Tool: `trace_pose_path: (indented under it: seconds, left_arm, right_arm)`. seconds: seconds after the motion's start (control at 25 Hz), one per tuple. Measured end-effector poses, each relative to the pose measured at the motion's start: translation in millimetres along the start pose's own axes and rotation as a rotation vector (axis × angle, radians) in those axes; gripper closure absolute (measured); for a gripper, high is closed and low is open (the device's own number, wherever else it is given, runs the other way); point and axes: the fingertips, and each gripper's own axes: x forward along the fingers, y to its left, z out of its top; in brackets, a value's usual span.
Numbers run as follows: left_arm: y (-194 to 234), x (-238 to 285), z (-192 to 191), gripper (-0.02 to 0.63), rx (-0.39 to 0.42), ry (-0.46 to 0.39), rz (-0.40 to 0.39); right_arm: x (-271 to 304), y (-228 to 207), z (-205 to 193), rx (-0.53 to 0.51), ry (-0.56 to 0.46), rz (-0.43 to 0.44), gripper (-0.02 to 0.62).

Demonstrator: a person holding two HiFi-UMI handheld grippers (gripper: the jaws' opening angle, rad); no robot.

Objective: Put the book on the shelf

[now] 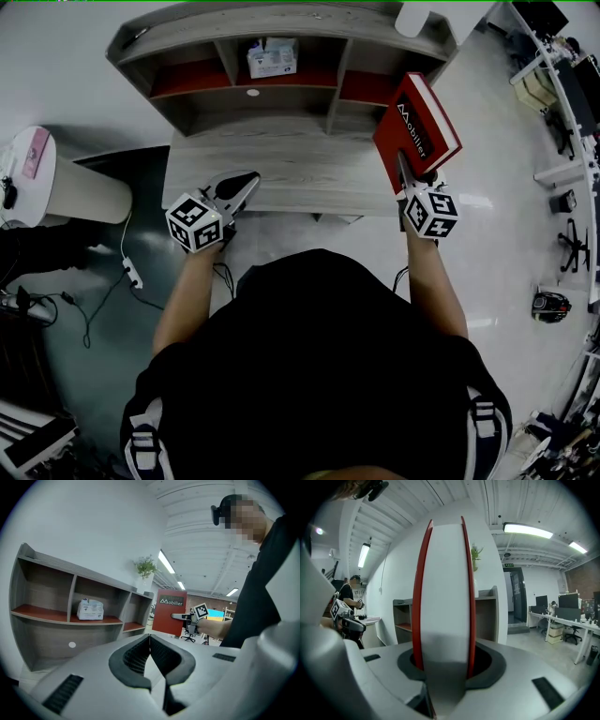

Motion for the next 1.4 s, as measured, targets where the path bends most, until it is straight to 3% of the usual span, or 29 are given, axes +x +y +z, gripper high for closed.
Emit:
trace_pose_path:
  seconds: [0.6, 1.4]
  left_arm:
    - [6.4, -5.6, 3.8, 0.586, 0.006, 0.003, 0.026]
    - [50.2, 19.8, 25.2, 0.586, 0.019, 0.011, -0.035]
  right_arm:
    - [7.0, -2.1, 0.9, 0.022, -0.023, 0.005, 0.425]
    - [37.1, -9.7, 8.8, 0.037, -0.02, -0.051, 0.425]
